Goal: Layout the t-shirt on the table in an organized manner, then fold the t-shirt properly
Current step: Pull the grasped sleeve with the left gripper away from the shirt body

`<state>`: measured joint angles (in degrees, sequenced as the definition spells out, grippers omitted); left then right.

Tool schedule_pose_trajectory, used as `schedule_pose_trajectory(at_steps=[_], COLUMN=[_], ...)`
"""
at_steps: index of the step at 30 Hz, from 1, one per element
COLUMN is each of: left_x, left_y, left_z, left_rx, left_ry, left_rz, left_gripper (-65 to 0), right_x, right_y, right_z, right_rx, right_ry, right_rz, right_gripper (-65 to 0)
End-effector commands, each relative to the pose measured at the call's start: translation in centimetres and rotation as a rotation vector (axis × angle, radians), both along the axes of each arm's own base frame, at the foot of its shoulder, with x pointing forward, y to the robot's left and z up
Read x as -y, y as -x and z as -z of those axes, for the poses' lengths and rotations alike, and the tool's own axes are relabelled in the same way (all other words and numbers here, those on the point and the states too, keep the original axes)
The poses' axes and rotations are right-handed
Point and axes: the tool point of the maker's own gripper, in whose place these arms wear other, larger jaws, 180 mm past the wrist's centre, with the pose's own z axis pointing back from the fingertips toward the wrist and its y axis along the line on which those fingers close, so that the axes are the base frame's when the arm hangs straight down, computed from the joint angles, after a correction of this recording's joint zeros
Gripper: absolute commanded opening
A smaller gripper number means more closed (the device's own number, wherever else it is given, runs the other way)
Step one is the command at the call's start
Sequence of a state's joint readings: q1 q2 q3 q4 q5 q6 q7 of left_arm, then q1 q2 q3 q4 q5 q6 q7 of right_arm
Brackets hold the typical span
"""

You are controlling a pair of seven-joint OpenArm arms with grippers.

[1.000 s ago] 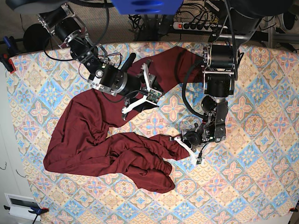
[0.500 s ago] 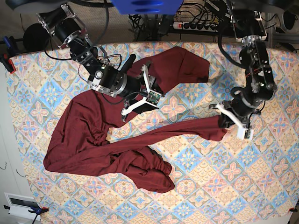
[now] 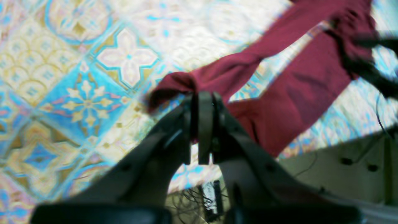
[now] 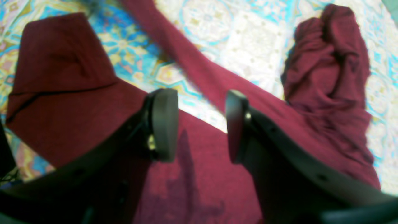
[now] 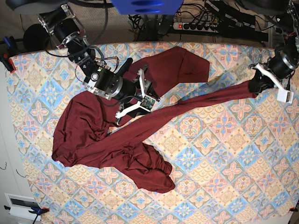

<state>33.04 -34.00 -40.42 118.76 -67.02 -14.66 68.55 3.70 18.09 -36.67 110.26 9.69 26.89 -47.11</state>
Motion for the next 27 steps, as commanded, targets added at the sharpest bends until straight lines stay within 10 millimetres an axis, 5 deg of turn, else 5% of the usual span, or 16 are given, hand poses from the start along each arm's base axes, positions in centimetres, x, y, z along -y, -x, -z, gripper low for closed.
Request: schedule_pose_trajectory(at_steps=[1,4,14,19,22,27], left_x=[-1.5,-4.5,-9.6,-9.4,-7.5,-6.1], left_y=[-0.1,0.9,2.2,0.4,-1.6,-5.9], left_z=[-1.6,-5.1,-17.9,-25.0,-27.9,-28.5], left_rx=[0.043,0.138,0.499,0.760,0.865,0.875], left_ry=[-0.037,-0.073,-0.235,-0.298,-0.293,-0.362], left_rz=[-0.020,-0.067,-0.143,-0.122,-0.038,0.000], left_gripper=[-65.0,-65.0,-65.0,-65.0,-65.0,-65.0], right_x=[-0.4,-0.4,-0.4,-0.4,-0.4,-0.5], right_y=[-0.5,-0.5,-0.5,-0.5,-0.6,-0.5], right_z=[-1.4,-1.4,-1.3,-1.4,-1.4,-1.3], right_rx=[0.034,0.034,0.032,0.033,0.035,0.031], right_ry=[-0.037,-0.037,-0.036,-0.038,-0.038,-0.036], right_rz=[-0.006,-0.006,-0.005,-0.005,-0.005,-0.008], right_gripper=[-41.1,-41.1,-41.1,-41.1,-41.1,-41.1])
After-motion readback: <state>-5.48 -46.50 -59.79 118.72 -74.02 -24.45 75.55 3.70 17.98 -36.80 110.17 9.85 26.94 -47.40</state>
